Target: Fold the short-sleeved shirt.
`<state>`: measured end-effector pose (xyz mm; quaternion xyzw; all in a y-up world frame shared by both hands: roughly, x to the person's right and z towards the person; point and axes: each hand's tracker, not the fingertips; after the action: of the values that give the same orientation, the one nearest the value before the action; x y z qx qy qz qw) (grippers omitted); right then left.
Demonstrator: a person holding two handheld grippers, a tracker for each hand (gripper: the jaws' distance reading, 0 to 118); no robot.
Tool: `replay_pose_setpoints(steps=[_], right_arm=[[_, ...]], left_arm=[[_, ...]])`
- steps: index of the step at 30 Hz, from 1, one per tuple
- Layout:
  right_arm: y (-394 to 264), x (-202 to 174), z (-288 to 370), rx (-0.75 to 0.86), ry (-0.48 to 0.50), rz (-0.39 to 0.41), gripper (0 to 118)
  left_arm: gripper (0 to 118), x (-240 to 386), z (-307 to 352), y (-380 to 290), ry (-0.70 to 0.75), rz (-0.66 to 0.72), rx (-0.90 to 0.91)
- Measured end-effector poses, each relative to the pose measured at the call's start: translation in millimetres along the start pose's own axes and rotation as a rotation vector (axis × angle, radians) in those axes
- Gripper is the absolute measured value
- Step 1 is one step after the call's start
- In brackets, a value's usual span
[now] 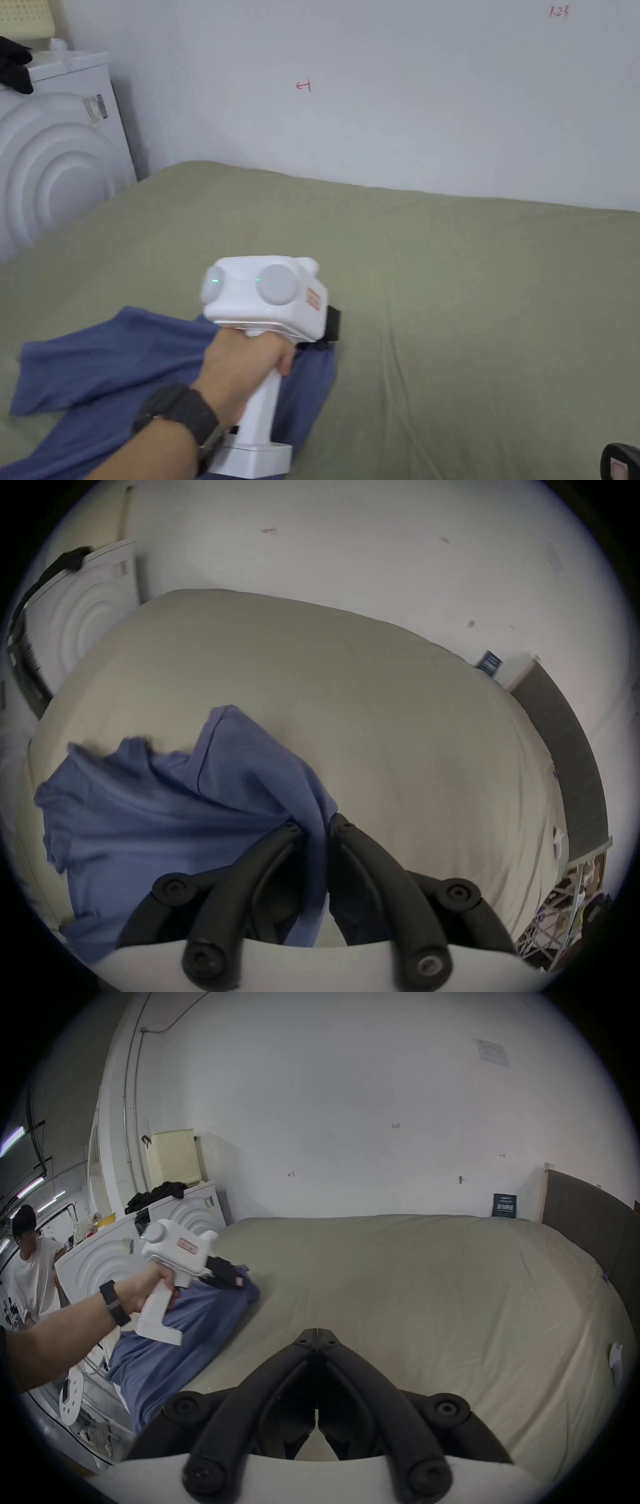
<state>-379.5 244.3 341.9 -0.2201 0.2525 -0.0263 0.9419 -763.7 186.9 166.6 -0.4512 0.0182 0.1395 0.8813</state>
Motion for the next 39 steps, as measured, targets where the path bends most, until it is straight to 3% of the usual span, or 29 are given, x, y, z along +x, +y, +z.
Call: replay_pose_setpoints(steps=[8,14,18,22,23,25,26,31,34,36,37,38,39], right_arm=[[28,63,57,0.093,-0.218,-0.018,2],[34,111,94,0.08,-0.413,-0.083,2],[22,135,112,0.064,-0.493,-0.102,2],[13,146,117,0.036,-0.515,-0.156,2],[11,147,117,0.035,-0.506,-0.164,2],[11,145,117,0.032,-0.489,-0.169,2],[11,143,117,0.031,-0.479,-0.17,2],[11,129,122,0.035,-0.433,-0.145,2],[10,120,121,0.036,-0.409,-0.116,2],[8,113,120,0.034,-0.383,-0.102,2],[6,109,120,0.037,-0.37,-0.098,2],[5,106,120,0.037,-0.354,-0.101,2],[3,101,120,0.034,-0.348,-0.105,2]], left_arm=[[11,238,-68,20,-0.229,-0.298,-0.02],[11,421,-71,-26,-0.386,-0.583,-0.026],[11,481,-80,-77,-0.394,-0.635,-0.105],[12,488,-91,-109,-0.388,-0.662,-0.163],[19,483,-89,-109,-0.384,-0.658,-0.162],[89,466,-77,-99,-0.371,-0.65,-0.124],[110,454,-66,-92,-0.349,-0.653,-0.073],[113,356,17,-46,-0.202,-0.617,0.199],[112,274,73,-33,-0.1,-0.529,0.306],[104,219,110,-39,-0.024,-0.449,0.332],[89,197,124,-43,-0.014,-0.419,0.346],[57,172,142,-54,-0.029,-0.392,0.362],[7,150,157,-66,-0.027,-0.35,0.383]])
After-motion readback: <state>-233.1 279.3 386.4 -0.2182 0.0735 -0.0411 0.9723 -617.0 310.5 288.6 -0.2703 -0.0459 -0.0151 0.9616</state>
